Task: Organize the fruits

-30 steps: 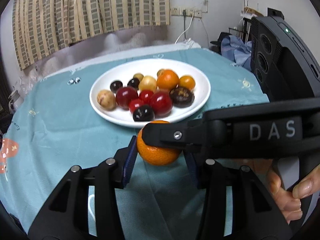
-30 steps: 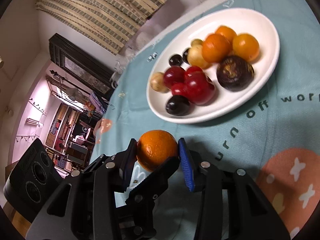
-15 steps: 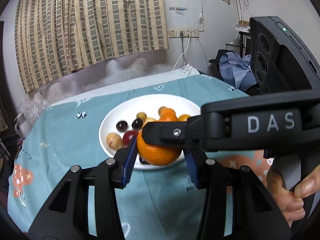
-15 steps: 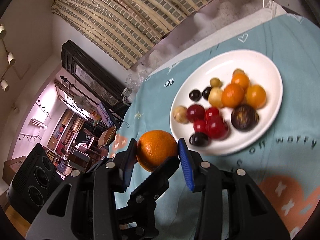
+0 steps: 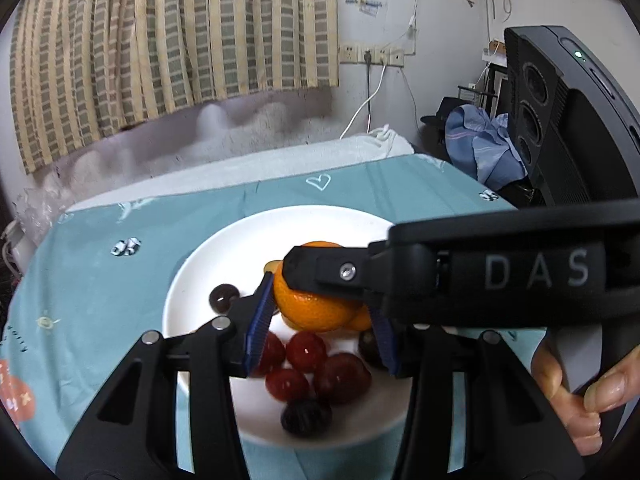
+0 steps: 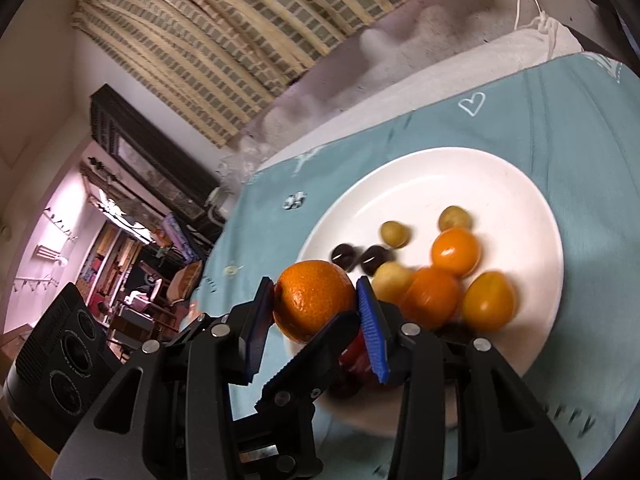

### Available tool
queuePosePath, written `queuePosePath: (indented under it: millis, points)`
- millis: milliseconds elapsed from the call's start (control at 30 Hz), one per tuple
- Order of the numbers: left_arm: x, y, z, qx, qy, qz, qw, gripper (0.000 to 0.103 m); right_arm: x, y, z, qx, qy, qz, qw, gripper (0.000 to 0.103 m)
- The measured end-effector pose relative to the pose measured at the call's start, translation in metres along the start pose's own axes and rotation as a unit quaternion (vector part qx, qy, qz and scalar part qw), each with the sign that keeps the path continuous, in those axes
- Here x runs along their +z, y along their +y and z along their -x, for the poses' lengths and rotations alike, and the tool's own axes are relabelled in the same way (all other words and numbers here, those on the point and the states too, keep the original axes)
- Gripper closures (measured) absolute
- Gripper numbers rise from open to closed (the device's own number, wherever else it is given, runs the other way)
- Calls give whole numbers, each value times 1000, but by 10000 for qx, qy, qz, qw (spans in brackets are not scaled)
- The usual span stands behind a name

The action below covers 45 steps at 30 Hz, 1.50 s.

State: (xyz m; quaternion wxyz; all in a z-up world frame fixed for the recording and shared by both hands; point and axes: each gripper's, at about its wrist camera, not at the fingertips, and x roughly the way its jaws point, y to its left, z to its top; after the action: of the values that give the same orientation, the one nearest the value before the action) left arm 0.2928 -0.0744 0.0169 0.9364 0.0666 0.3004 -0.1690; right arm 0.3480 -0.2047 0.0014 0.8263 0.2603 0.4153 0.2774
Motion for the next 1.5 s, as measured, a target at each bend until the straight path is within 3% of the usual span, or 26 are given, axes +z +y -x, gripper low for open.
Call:
queuePosePath:
  millis: [333, 633, 800, 1067, 1200, 1500]
  points:
    - [20, 30, -61, -100, 387, 263, 9989, 56, 38, -15, -44, -431, 237, 62, 9988, 60]
    - [20, 62, -81, -82, 686, 605, 9958, 56, 46, -5, -80, -751, 554, 342, 9950, 60]
    - [35, 74, -78, -33, 737, 639, 9952, 56, 55, 9, -82, -721, 539, 585, 9942, 60]
    - [41, 47, -106, -207, 1021, 504, 9933, 55, 63, -24, -72, -1052, 605, 355, 9920, 60]
    - [39, 49, -114, -211, 1196, 620, 9907, 45, 66, -36, -70, -1050, 497, 87, 9932, 58]
    - [36, 61, -107, -13, 1245, 668, 9900, 38, 69, -40, -51, -1118, 336, -178, 9930, 58]
